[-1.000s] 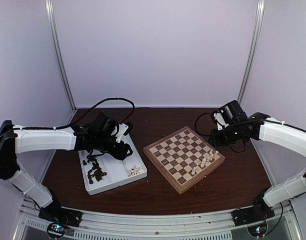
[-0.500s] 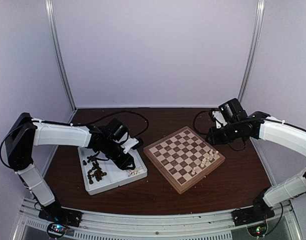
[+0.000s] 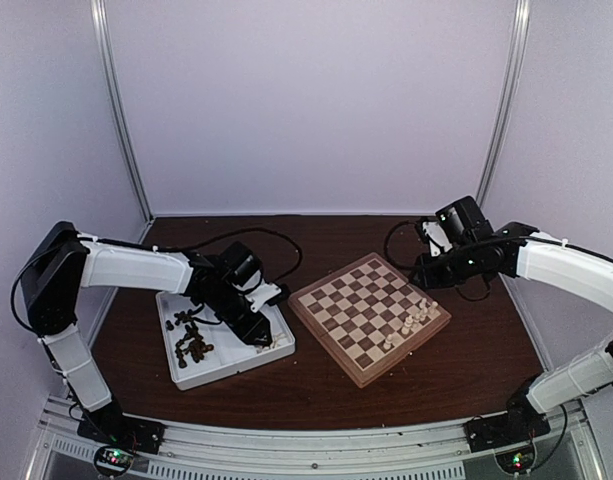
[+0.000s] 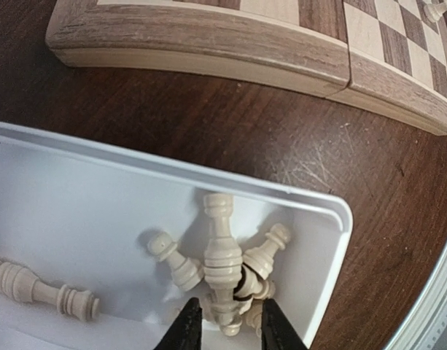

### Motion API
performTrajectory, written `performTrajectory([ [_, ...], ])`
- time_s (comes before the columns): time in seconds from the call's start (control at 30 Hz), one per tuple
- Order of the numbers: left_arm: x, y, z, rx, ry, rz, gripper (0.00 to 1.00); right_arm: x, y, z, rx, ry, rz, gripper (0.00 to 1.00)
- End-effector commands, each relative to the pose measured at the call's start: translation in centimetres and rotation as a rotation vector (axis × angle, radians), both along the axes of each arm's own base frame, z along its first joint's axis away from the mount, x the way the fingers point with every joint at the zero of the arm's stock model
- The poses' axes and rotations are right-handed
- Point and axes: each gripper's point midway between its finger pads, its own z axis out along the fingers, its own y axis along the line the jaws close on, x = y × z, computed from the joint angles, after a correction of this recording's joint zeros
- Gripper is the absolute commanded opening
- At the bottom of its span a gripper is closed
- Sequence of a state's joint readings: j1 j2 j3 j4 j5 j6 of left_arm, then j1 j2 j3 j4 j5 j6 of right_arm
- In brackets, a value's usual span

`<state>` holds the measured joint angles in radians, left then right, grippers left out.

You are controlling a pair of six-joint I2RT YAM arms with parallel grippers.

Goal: Set up the chess pieces on the board
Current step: Pick up the chess piece from the storage box.

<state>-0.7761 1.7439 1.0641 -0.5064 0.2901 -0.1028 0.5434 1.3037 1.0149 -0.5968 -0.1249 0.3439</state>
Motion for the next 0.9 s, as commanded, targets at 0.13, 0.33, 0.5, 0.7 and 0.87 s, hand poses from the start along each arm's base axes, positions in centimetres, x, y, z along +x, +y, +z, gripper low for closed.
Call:
performTrajectory([
  [0.13,1.0,-0.6,-0.4,0.037,-0.014,-0.001,0.25,0.5,0.8,1.1,0.031,-0.031,0.011,0.26],
  [0.33,0.8,-0.5,-0.9,0.051,-0.001,-0.003,0.22,0.5,0.9,1.2,0.039,-0.032,0.013,0.26],
  [0.5,0.8,-0.6,-1.0,0.054,0.012,0.003,0.14,0.5,1.3,1.3,0.058,-0.038,0.025,0.26],
  [0.7,1.1,-0.8,1.1,0.012,-0.028,0.021,0.07,0.9,2.3,1.6,0.084,-0.045,0.05,0.26],
  [0.87,1.3,-0.5,3.1,-0.035,-0.091,0.044,0.07,1.2,4.5,2.4,0.12,-0.049,0.117,0.26],
])
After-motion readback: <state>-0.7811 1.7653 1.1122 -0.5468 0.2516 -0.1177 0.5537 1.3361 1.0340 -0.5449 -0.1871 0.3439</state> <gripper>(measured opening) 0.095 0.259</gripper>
